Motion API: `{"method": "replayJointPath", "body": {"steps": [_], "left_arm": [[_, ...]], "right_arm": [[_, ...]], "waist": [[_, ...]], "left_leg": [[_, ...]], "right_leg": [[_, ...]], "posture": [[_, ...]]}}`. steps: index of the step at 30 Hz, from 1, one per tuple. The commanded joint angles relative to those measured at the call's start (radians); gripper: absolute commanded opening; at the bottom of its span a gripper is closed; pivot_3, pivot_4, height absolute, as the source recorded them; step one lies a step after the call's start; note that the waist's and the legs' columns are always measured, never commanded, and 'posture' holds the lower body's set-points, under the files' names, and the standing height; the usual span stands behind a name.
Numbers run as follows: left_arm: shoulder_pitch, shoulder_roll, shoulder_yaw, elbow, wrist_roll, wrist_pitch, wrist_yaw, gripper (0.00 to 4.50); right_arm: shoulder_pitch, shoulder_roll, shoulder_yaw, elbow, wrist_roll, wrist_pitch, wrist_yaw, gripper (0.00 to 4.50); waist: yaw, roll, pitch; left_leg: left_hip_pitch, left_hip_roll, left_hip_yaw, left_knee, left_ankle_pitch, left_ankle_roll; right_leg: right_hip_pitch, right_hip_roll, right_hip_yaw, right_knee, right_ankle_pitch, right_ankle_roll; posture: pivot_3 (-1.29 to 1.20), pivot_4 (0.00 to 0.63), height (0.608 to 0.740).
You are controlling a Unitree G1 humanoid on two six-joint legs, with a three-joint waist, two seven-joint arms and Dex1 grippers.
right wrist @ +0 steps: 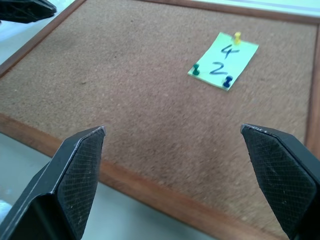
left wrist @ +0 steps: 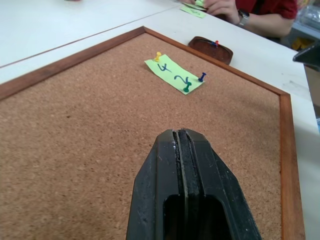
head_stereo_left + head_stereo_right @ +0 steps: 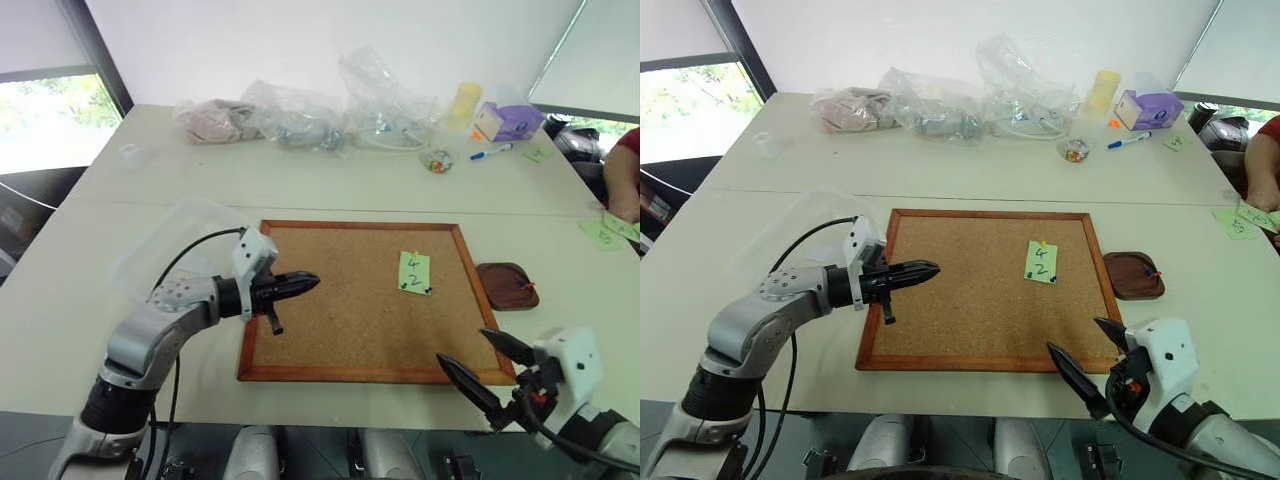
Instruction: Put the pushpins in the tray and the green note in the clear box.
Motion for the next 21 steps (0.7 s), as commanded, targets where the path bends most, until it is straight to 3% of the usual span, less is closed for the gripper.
{"method": "replayJointPath", "body": {"steps": [1, 21], "left_arm": [[-0.002, 0.016, -0.003, -0.022, 0.004, -0.020, -0.017, 0.04], [-0.123, -0.049, 0.003, 0.045, 0.013, -0.008, 0.037, 0.04]], "right_arm": [[-0.001, 0.002, -0.002, -0.028, 0.013, 0.003, -0.001, 4.50], [-0.083, 0.011, 0.020, -0.024, 0.005, 0.013, -0.066, 4.50]], "waist": [[0.000, 0.000, 0.000], [-0.001, 0.000, 0.000]], "left_leg": [[0.000, 0.000, 0.000, 0.000, 0.000, 0.000], [0.000, 0.000, 0.000, 0.000, 0.000, 0.000]], "right_leg": [[0.000, 0.000, 0.000, 0.000, 0.000, 0.000], [0.000, 0.001, 0.000, 0.000, 0.000, 0.000]], "posture": [[0.00, 0.150, 0.737], [0.00, 0.150, 0.737]]}}
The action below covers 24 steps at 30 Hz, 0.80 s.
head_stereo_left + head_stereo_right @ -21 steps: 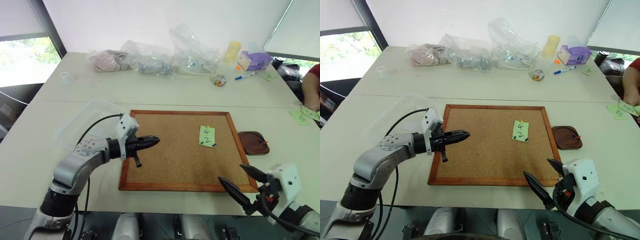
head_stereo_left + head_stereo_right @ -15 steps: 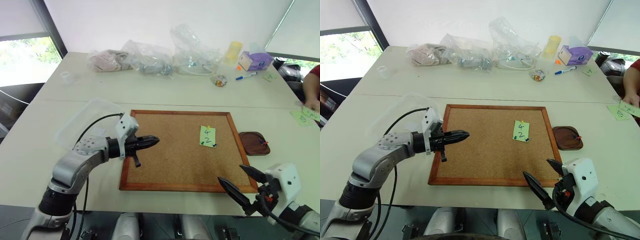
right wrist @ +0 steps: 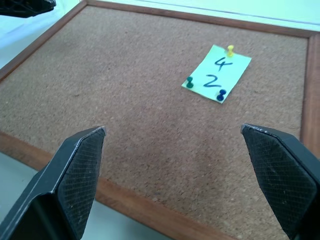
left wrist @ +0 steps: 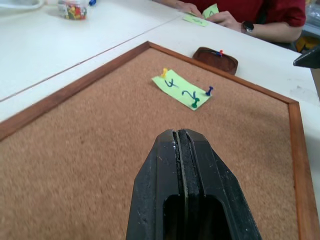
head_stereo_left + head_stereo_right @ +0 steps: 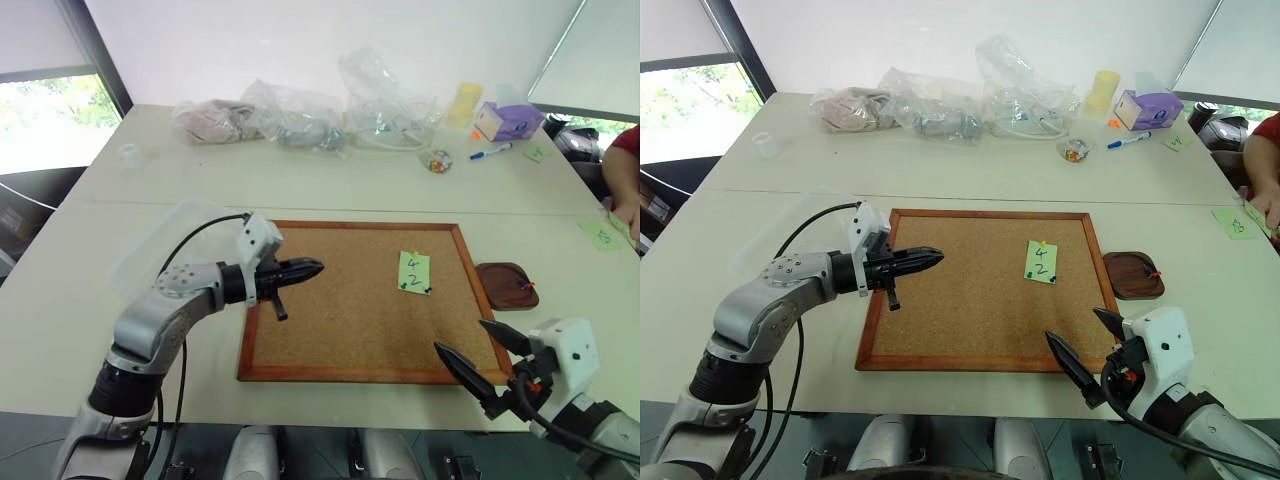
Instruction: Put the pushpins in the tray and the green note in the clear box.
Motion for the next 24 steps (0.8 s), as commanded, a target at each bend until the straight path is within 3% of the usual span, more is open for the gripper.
{"method": "replayJointPath", "body": {"steps": [1, 8, 15, 24], "left_arm": [[-0.059, -0.035, 0.016, 0.006, -0.015, 0.017, 0.036, 0.04], [-0.091, -0.038, -0.157, 0.041, 0.113, 0.002, 0.025, 0.04], [-0.110, -0.026, -0.264, 0.116, 0.249, -0.082, 0.000, 0.04], [-0.093, 0.001, -0.295, 0.125, 0.335, -0.070, -0.004, 0.04]], "right_arm": [[-0.041, 0.002, -0.012, -0.015, 0.005, -0.013, -0.015, 4.50], [-0.380, -0.038, 0.057, 0.172, -0.111, 0.025, -0.107, 4.50], [-0.792, 0.014, 0.290, 0.518, -0.314, 0.040, -0.158, 4.50], [-0.926, 0.085, 0.429, 0.762, -0.459, -0.037, -0.044, 4.50]], "waist": [[0.000, 0.000, 0.000], [-0.003, 0.000, 0.000], [-0.003, 0.000, 0.000], [-0.001, 0.001, 0.001]], "left_leg": [[0.000, 0.000, 0.000, 0.000, 0.000, 0.000], [0.000, -0.004, 0.000, 0.002, 0.000, 0.000], [0.000, -0.004, 0.000, 0.002, 0.000, 0.000], [-0.002, -0.004, 0.001, 0.002, 0.000, 0.000]], "right_leg": [[0.000, 0.000, 0.000, 0.000, 0.000, 0.000], [0.001, 0.000, 0.001, 0.000, 0.000, 0.000], [0.000, 0.002, 0.001, 0.001, 0.000, 0.000], [-0.002, 0.002, 0.002, 0.003, 0.000, 0.001]], "posture": [[0.00, 0.150, 0.737], [0.00, 0.150, 0.737], [0.00, 0.150, 0.737], [0.00, 0.150, 0.737]]}}
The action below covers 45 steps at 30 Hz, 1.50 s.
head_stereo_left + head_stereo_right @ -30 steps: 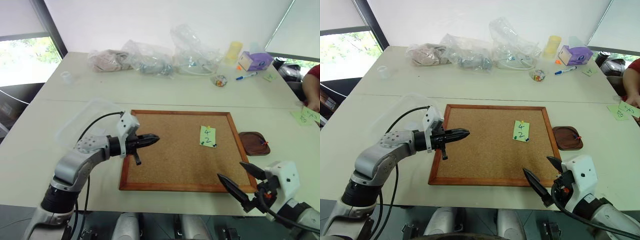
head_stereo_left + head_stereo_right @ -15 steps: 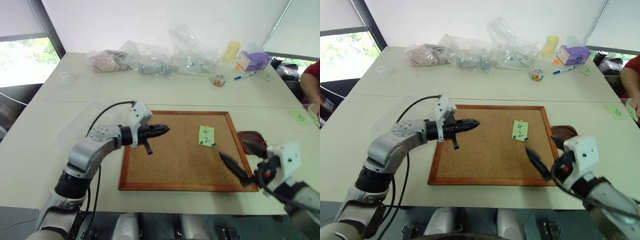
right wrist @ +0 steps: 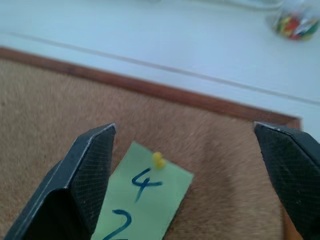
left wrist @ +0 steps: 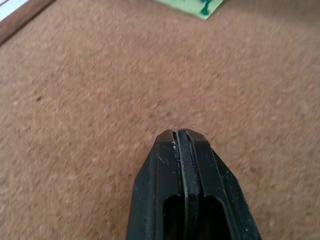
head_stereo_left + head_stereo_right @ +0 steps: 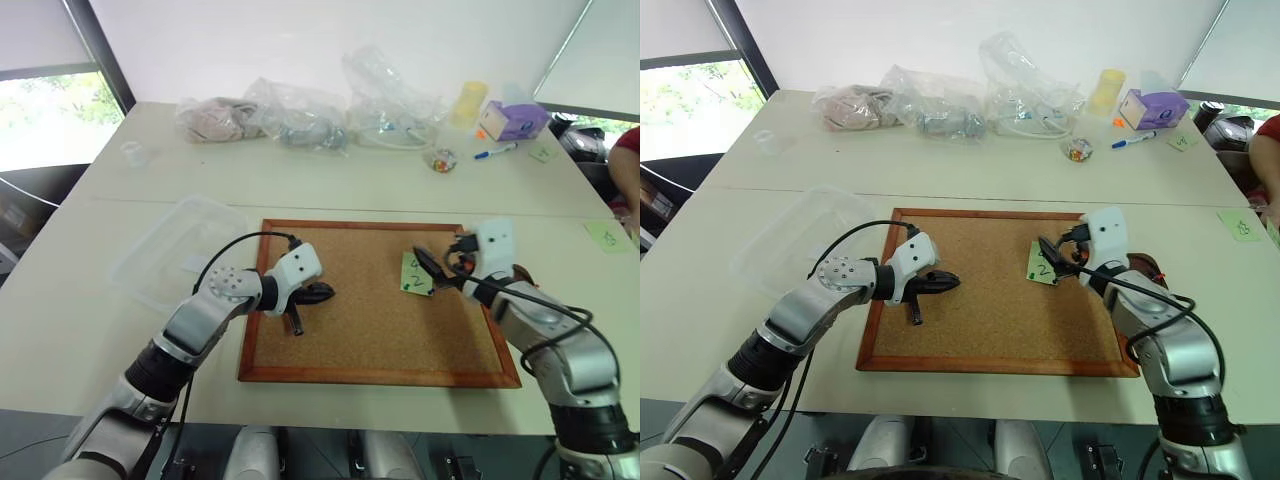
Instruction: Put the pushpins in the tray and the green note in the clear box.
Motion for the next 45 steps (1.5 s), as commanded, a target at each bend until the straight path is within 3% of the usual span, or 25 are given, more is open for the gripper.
{"method": "replayJointPath", "body": {"steps": [1, 5, 7, 8, 15, 21, 30, 38, 45], "left_arm": [[0.004, -0.001, 0.012, -0.029, 0.017, 0.014, 0.009, 0.04], [0.012, -0.004, 0.015, -0.042, 0.018, 0.022, 0.009, 0.04], [0.015, -0.005, 0.016, -0.047, 0.018, 0.025, 0.011, 0.00], [0.016, -0.007, 0.016, -0.048, 0.018, 0.026, 0.012, 0.00], [0.017, -0.016, 0.013, -0.048, 0.025, 0.016, 0.026, 0.00], [0.017, -0.026, 0.017, -0.040, 0.039, 0.004, 0.034, 0.00], [0.023, -0.030, 0.007, -0.036, 0.037, 0.013, 0.025, 0.00], [0.018, -0.037, 0.000, -0.021, 0.040, 0.005, 0.019, 0.00], [0.020, -0.040, 0.006, -0.015, 0.044, -0.023, 0.014, 0.00]], "right_arm": [[-0.037, 0.013, 0.005, 0.042, -0.044, -0.048, 0.042, 4.50], [-0.062, 0.030, 0.017, 0.093, -0.070, -0.065, 0.087, 4.50], [-0.067, 0.037, 0.018, 0.105, -0.082, -0.067, 0.102, 3.94], [-0.072, 0.043, 0.018, 0.115, -0.086, -0.066, 0.110, 3.61], [-0.089, 0.070, 0.024, 0.170, -0.107, -0.047, 0.148, 0.04], [-0.084, 0.093, -0.008, 0.155, -0.099, -0.025, 0.151, 0.04], [-0.077, 0.135, -0.089, 0.095, -0.120, -0.188, 0.112, 0.04], [-0.054, 0.146, -0.104, 0.079, -0.112, -0.184, 0.109, 0.04], [0.086, 0.132, -0.265, -0.059, -0.130, -0.138, -0.007, 0.04]], "waist": [[-0.001, 0.000, 0.000], [-0.002, 0.000, 0.000], [-0.001, 0.000, 0.000], [-0.001, 0.000, 0.000], [-0.002, 0.000, 0.000], [-0.001, 0.000, 0.000], [-0.002, 0.001, 0.000], [-0.001, 0.001, 0.000], [0.002, 0.002, 0.000]], "left_leg": [[0.000, 0.000, 0.000, 0.000, 0.000, 0.000], [0.001, 0.000, 0.000, 0.000, 0.000, 0.000], [0.001, 0.000, 0.000, 0.000, 0.000, 0.000], [0.001, 0.000, 0.000, 0.000, 0.000, 0.000], [0.001, 0.000, 0.000, 0.000, 0.000, 0.000], [0.001, 0.000, 0.000, 0.000, 0.000, 0.000], [0.001, 0.000, 0.001, 0.000, 0.000, 0.000], [0.001, 0.000, 0.001, 0.000, 0.000, -0.001], [0.001, 0.000, 0.001, 0.000, 0.000, -0.001]], "right_leg": [[0.000, 0.000, 0.000, 0.000, 0.000, 0.000], [0.000, 0.000, 0.000, 0.001, 0.000, 0.000], [0.000, 0.001, 0.000, 0.002, 0.001, 0.002], [0.000, 0.001, 0.000, 0.002, 0.001, 0.002], [0.000, 0.001, 0.000, 0.002, 0.001, 0.003], [0.001, 0.001, 0.000, 0.002, 0.002, 0.003], [0.000, 0.001, 0.000, 0.002, 0.002, 0.003], [0.000, 0.001, 0.000, 0.002, 0.002, 0.003], [0.001, 0.000, 0.000, 0.002, 0.002, 0.003]], "posture": [[0.00, 0.150, 0.737], [0.00, 0.150, 0.737], [0.00, 0.150, 0.737], [0.00, 0.150, 0.737], [0.00, 0.150, 0.737], [0.00, 0.150, 0.737], [0.00, 0.150, 0.737], [0.00, 0.150, 0.737], [0.00, 0.150, 0.737]]}}
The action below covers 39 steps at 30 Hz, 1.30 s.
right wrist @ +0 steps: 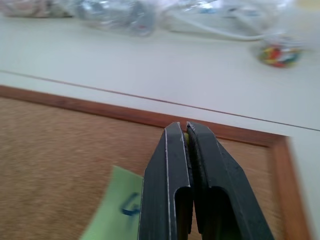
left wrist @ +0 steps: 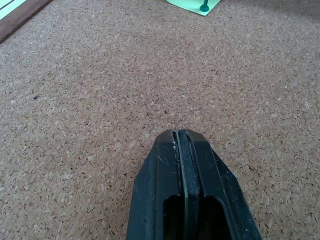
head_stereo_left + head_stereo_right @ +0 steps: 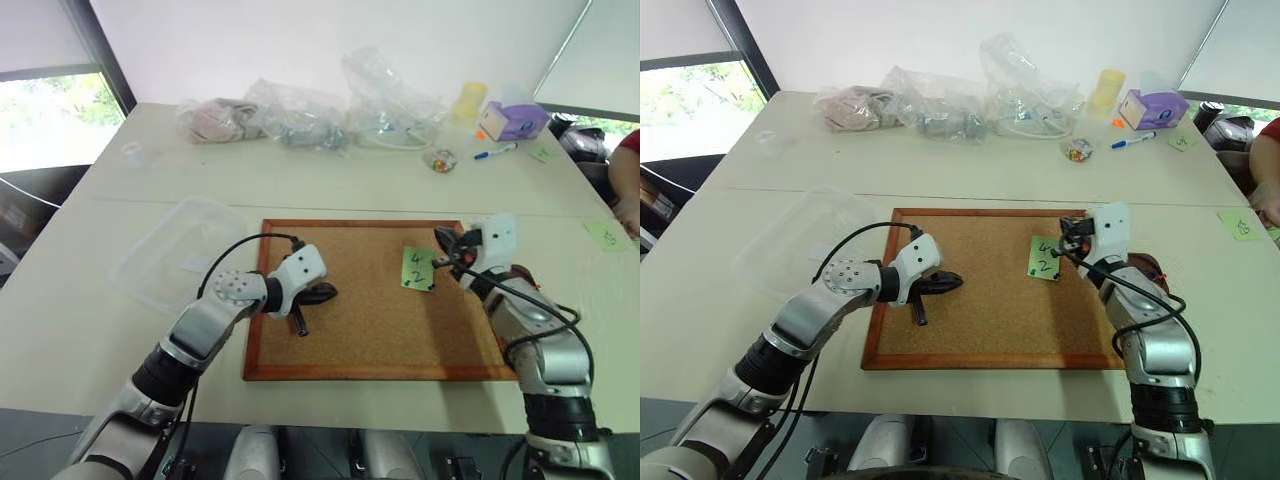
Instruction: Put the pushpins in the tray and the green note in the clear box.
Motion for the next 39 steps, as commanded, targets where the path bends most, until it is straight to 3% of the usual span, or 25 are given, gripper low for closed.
{"method": "replayJointPath", "body": {"steps": [1, 6, 16, 19, 26, 39], "left_arm": [[0.006, -0.004, 0.006, -0.008, 0.010, -0.030, -0.011, 0.00], [0.013, -0.004, 0.008, -0.013, 0.006, -0.038, -0.023, 0.00], [0.006, -0.009, 0.005, 0.000, 0.014, -0.051, -0.040, 0.00], [0.007, -0.012, 0.004, -0.001, 0.016, -0.053, -0.041, 0.00], [0.007, -0.016, 0.009, -0.002, 0.023, -0.051, -0.041, 0.00], [0.018, -0.022, 0.015, -0.011, 0.021, -0.044, -0.029, 0.00]], "right_arm": [[0.079, -0.020, -0.109, -0.090, -0.021, 0.021, -0.063, 0.04], [0.193, -0.029, -0.166, -0.090, -0.058, 0.046, -0.094, 0.04], [0.189, -0.042, -0.157, 0.010, -0.081, 0.051, -0.078, 0.04], [0.183, -0.043, -0.159, 0.047, -0.081, 0.055, -0.072, 0.84], [0.161, -0.042, -0.175, 0.073, -0.074, 0.053, -0.072, 4.28], [0.126, 0.010, -0.293, -0.042, 0.014, 0.015, -0.122, 4.40]], "waist": [[-0.001, 0.000, 0.000], [-0.004, 0.001, -0.001], [-0.005, 0.001, 0.000], [-0.005, 0.001, -0.001], [-0.005, 0.001, -0.001], [-0.004, 0.002, -0.001]], "left_leg": [[0.000, 0.000, 0.000, 0.000, 0.000, 0.000], [0.001, 0.000, 0.000, 0.000, 0.000, 0.000], [0.001, 0.000, -0.001, 0.000, 0.000, 0.000], [0.001, 0.000, -0.001, 0.000, 0.000, 0.000], [0.001, 0.000, -0.001, 0.000, 0.000, 0.000], [0.001, 0.000, -0.001, 0.000, 0.000, 0.000]], "right_leg": [[0.000, 0.000, 0.000, 0.000, 0.000, 0.000], [0.000, 0.000, 0.000, 0.000, 0.000, 0.000], [0.000, 0.001, 0.000, 0.000, -0.001, -0.002], [0.000, 0.001, 0.000, 0.000, -0.001, -0.002], [0.000, 0.001, 0.000, 0.000, -0.001, -0.002], [0.000, 0.001, 0.001, 0.000, 0.000, 0.000]], "posture": [[0.00, 0.150, 0.737], [0.00, 0.150, 0.737], [0.00, 0.150, 0.737], [0.00, 0.150, 0.737], [0.00, 0.150, 0.737], [0.00, 0.150, 0.737]]}}
